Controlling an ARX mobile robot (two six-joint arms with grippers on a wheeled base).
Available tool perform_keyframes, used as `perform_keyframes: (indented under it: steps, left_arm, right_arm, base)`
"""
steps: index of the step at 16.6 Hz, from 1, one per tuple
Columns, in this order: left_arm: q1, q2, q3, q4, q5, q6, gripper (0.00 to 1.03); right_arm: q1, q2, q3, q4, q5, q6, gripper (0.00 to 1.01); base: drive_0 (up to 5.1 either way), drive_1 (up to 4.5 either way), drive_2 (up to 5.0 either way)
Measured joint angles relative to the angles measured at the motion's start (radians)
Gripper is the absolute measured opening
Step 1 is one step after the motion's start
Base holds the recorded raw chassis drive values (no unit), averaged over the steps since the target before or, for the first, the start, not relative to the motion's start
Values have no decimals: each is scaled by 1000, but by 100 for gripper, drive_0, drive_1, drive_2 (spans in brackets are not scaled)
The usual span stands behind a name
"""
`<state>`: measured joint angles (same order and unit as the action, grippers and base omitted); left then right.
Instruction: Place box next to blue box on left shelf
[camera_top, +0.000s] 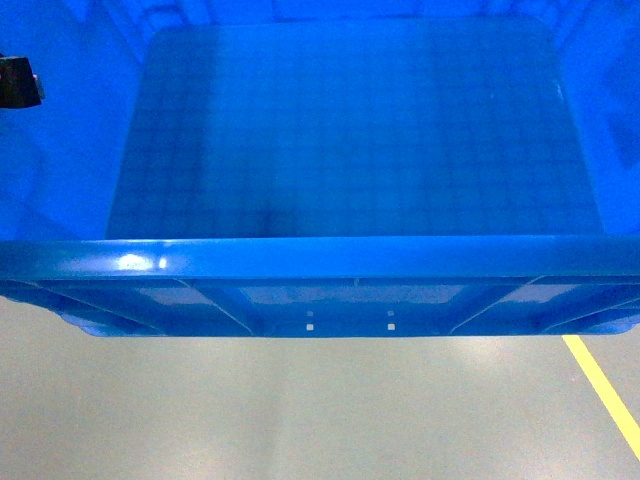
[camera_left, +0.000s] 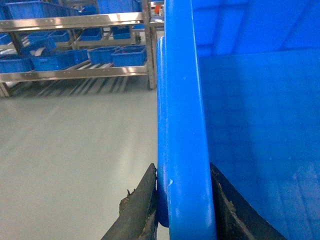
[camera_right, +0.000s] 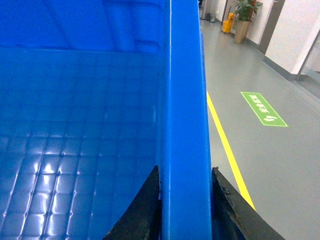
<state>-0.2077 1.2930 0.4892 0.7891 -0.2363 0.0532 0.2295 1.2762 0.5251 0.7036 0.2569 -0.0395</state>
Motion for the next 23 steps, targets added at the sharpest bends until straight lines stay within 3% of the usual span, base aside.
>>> perform_keyframes:
  steps: [20,23]
  left_arm:
    - [2,0,0,1,1,0,20]
    - [1,0,0,3,0,0,20]
  right_arm:
    - [1,-3,0,0,1,-3,22]
    - [1,-3,0,2,1,-3,22]
  base:
    - [-145,-145,-145]
    - [5,413,-403]
